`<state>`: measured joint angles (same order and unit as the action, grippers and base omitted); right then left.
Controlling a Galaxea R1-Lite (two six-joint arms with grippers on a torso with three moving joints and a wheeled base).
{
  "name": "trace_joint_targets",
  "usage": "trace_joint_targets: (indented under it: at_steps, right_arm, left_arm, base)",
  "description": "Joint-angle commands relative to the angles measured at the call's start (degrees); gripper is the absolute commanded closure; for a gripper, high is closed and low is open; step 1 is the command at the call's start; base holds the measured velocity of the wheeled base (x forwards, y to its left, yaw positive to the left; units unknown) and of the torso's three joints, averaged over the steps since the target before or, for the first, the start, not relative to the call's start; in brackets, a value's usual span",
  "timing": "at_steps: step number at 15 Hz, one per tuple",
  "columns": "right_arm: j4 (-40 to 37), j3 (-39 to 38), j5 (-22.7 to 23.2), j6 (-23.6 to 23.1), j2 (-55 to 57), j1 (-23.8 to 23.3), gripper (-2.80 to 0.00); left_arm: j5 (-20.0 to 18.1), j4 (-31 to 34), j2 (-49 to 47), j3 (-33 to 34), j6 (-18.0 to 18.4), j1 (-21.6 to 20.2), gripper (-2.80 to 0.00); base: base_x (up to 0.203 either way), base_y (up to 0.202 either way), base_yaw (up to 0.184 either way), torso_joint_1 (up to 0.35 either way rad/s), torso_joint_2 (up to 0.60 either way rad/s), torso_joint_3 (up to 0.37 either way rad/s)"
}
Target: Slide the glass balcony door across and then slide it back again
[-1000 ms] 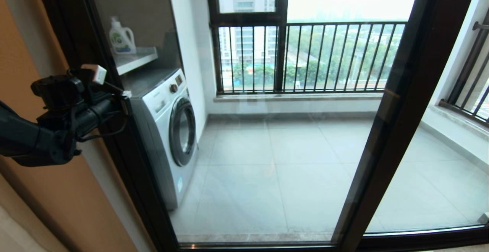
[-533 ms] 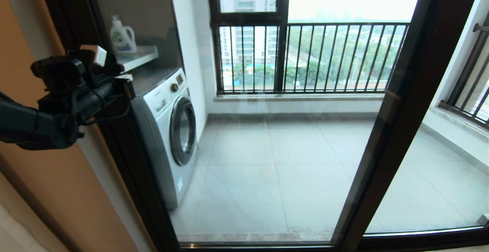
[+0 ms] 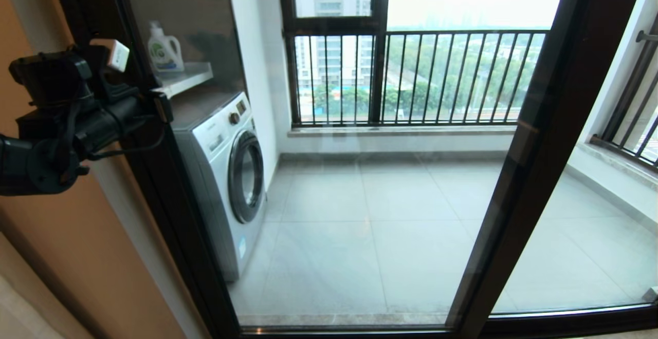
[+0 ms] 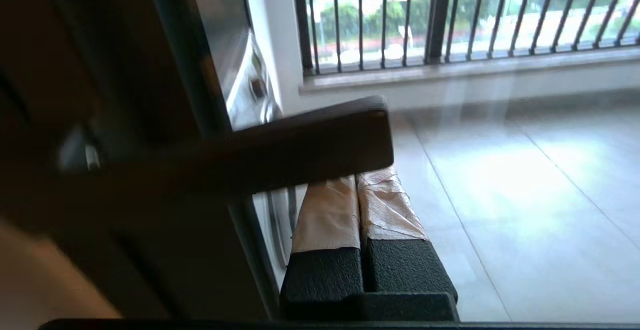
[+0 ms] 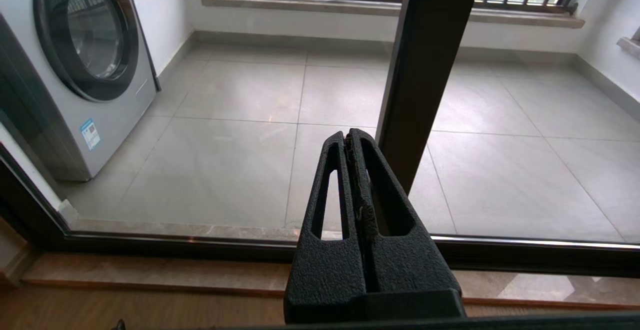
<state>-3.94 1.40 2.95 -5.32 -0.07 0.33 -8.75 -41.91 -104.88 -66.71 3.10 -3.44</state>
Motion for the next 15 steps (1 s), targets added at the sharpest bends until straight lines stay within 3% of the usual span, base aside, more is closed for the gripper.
trace_joint_targets:
  at_steps: [1, 4, 6, 10, 12, 15]
  right_arm:
    - [-0.02, 0.0, 0.04, -0.05, 0.07, 0.02, 0.0]
    - [-0.02, 0.0, 0.04, -0.05, 0.07, 0.02, 0.0]
    - [-0.02, 0.0, 0.04, -0.05, 0.07, 0.02, 0.0]
    - [-0.02, 0.0, 0.04, -0.05, 0.07, 0.02, 0.0]
    - [-0.02, 0.0, 0.04, -0.05, 0.07, 0.02, 0.0]
    - [-0.02, 0.0, 0.04, -0.05, 0.07, 0.02, 0.0]
  left_arm:
    - [-0.29, -0.38, 10.64, 12.56, -0.36, 0.07, 0.0]
    - [-3.56, 0.6, 26.7, 23.22, -4.53, 0.1, 0.0]
    - [-6.07, 5.59, 39.29, 26.71, -8.79, 0.13, 0.0]
    - [-11.17, 27.21, 65.44, 27.28, -15.91, 0.11, 0.0]
    - [-12.54, 41.49, 75.43, 24.44, -17.78, 0.15, 0.0]
    - [-13.54, 56.22, 87.69, 20.33, -19.08, 0.31, 0.0]
  base:
    - [0.0, 0.0, 0.0, 0.0, 0.0, 0.0]
    - [0.0, 0.0, 0.0, 0.0, 0.0, 0.0]
    - [0.0, 0.0, 0.0, 0.0, 0.0, 0.0]
    - [0.0, 0.0, 0.0, 0.0, 0.0, 0.0]
    - [0.0, 0.0, 0.0, 0.0, 0.0, 0.0]
    - [0.0, 0.0, 0.0, 0.0, 0.0, 0.0]
